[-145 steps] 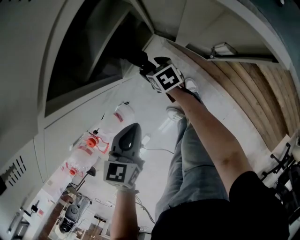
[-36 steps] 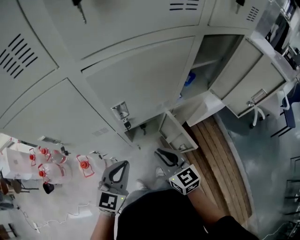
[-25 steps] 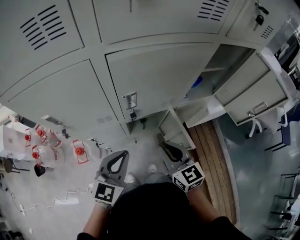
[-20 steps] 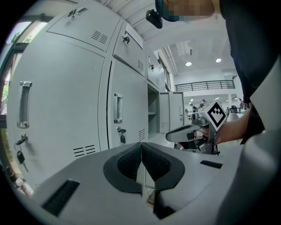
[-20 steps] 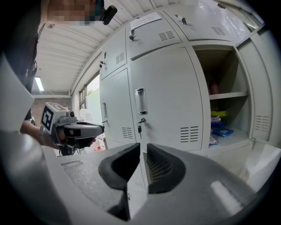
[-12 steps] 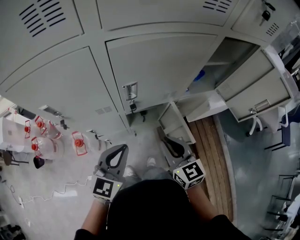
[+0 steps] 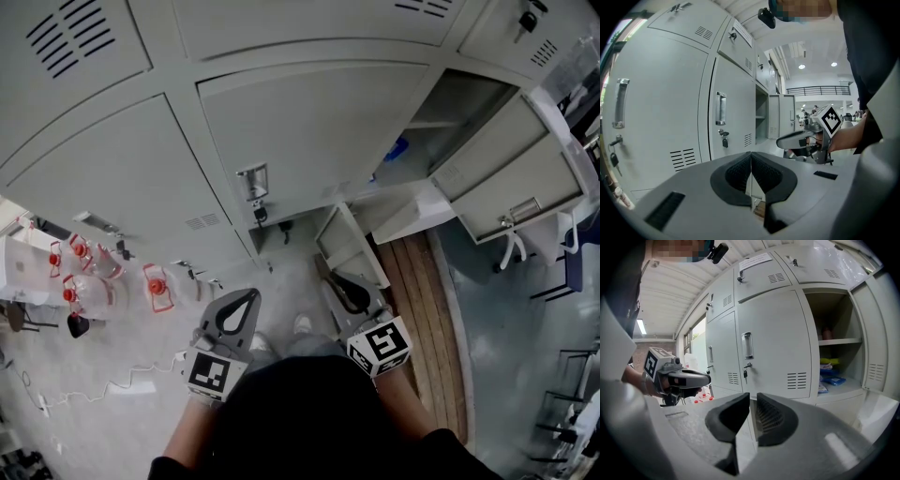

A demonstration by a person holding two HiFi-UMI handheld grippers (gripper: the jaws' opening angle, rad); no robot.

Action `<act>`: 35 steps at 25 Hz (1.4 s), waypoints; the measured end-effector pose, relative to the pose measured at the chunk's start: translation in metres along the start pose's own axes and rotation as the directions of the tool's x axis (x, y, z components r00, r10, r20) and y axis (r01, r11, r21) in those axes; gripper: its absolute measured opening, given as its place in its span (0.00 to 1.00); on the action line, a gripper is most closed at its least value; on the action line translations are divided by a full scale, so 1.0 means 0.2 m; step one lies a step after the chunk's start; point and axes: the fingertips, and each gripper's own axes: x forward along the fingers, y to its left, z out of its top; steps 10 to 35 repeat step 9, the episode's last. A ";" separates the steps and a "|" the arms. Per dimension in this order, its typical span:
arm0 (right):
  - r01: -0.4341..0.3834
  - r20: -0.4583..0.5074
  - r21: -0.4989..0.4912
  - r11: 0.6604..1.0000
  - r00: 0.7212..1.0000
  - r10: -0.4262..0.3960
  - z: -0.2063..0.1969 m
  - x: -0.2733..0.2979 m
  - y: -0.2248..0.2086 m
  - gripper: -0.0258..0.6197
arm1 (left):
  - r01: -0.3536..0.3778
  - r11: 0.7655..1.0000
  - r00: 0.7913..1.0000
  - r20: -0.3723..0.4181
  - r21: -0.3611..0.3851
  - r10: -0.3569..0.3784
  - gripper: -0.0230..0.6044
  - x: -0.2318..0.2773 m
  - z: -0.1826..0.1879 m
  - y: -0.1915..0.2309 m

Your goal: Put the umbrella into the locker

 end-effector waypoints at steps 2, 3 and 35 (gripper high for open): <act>0.002 0.003 0.001 1.000 1.000 -0.002 0.00 0.00 -0.01 0.10 | 0.001 1.000 1.000 0.002 0.001 -0.001 0.05 0.01 0.00 0.00; 0.003 0.003 0.000 1.000 1.000 -0.003 -0.01 0.01 -0.02 0.11 | 0.000 1.000 1.000 0.003 0.002 0.000 0.05 0.02 0.01 0.01; 0.006 -0.004 0.012 1.000 1.000 -0.006 -0.04 0.01 -0.07 0.11 | 0.002 1.000 1.000 -0.003 0.007 -0.002 0.05 0.06 0.01 0.00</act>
